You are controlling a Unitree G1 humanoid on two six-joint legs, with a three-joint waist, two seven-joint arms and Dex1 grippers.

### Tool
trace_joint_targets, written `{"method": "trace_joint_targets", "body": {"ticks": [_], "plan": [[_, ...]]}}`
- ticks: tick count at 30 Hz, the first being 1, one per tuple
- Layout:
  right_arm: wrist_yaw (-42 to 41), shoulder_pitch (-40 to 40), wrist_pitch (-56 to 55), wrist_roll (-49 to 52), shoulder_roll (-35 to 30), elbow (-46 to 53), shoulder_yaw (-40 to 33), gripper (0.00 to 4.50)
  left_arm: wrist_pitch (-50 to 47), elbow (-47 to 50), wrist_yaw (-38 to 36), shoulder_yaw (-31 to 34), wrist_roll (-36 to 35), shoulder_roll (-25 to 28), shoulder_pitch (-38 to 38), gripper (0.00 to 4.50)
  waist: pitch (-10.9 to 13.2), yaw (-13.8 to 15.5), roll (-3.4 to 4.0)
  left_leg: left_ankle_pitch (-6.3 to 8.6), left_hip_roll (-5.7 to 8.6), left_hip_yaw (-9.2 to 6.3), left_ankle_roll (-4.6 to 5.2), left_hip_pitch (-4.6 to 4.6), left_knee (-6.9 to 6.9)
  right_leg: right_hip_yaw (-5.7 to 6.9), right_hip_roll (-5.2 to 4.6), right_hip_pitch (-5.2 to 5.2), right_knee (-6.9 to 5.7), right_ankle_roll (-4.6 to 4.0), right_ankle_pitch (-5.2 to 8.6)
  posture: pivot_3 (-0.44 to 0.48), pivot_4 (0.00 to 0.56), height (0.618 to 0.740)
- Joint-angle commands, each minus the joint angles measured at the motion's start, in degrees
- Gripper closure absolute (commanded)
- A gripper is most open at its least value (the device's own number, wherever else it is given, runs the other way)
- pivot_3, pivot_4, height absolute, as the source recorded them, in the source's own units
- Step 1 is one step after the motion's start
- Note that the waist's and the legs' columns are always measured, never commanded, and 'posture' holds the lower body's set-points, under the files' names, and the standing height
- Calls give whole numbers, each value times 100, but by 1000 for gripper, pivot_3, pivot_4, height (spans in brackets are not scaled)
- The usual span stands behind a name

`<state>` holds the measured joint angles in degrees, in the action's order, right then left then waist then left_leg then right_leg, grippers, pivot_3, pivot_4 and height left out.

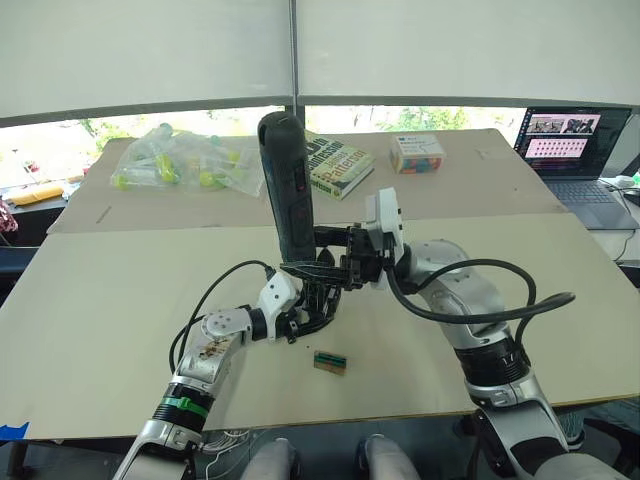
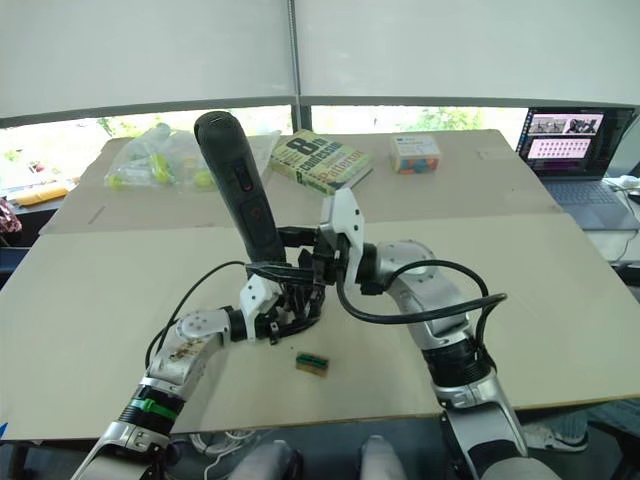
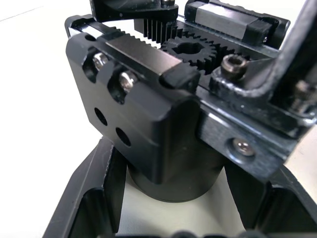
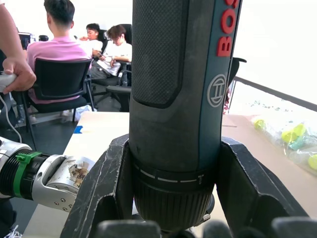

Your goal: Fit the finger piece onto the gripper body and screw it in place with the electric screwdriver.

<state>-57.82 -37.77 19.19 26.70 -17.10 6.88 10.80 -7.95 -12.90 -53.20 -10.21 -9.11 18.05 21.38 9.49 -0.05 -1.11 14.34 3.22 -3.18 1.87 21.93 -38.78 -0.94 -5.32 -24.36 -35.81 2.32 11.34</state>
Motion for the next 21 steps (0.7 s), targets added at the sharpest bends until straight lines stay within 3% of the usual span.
{"method": "trace_joint_targets", "body": {"ticks": [1, 21], "plan": [[78, 159, 97, -226, -65, -137, 167, 2544, -88, -29, -88, -144, -6, -5, -111, 2169, -2, -3, 1, 0, 0, 0, 0, -2, 0, 0, 0, 1, 0, 0, 0, 0, 150, 740], [247, 215, 282, -321, -175, -168, 385, 2544, -97, 2, -50, -121, -25, -8, -137, 2169, -13, -10, 1, 0, -1, 0, 0, -17, 3, 0, 1, 14, 1, 1, 1, 0, 150, 740]]}}
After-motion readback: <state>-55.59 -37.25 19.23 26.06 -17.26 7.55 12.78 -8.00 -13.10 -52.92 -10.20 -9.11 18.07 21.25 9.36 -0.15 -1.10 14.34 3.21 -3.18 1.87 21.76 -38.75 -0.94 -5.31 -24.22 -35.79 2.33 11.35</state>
